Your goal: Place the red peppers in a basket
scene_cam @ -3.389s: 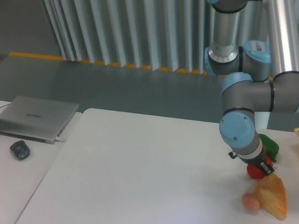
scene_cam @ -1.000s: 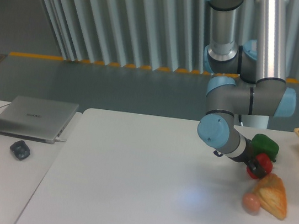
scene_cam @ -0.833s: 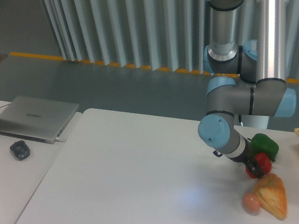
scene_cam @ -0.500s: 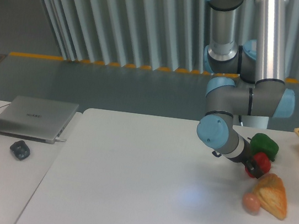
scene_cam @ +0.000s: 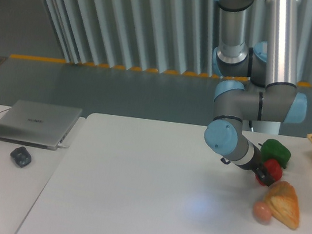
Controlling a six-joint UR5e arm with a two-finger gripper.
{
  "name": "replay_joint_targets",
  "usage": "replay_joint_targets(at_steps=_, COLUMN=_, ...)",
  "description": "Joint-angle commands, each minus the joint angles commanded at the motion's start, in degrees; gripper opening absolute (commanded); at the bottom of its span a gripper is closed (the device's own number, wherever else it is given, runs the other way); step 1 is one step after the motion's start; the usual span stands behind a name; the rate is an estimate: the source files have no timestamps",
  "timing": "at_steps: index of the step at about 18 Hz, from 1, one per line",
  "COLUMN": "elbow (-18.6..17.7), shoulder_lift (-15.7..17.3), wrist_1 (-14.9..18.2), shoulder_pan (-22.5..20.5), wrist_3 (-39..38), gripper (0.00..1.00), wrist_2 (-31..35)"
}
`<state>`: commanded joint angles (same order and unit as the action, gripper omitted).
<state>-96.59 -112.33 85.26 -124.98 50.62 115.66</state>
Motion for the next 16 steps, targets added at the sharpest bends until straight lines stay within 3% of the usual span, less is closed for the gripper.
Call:
replay_joint_targets(at_steps=14, elbow=-0.44, shoulder_lift=0.00, wrist_1=-0.44, shoulder_pan=0.79, wrist_3=-0.09, gripper=0.92, wrist_2=0.00)
replay_joint_targets(at_steps=16, elbow=-0.26, shoulder_lift=0.00, wrist_1=-0.44, shoulder_pan=0.79, wrist_3=-0.09, gripper=0.85, wrist_2=0.00)
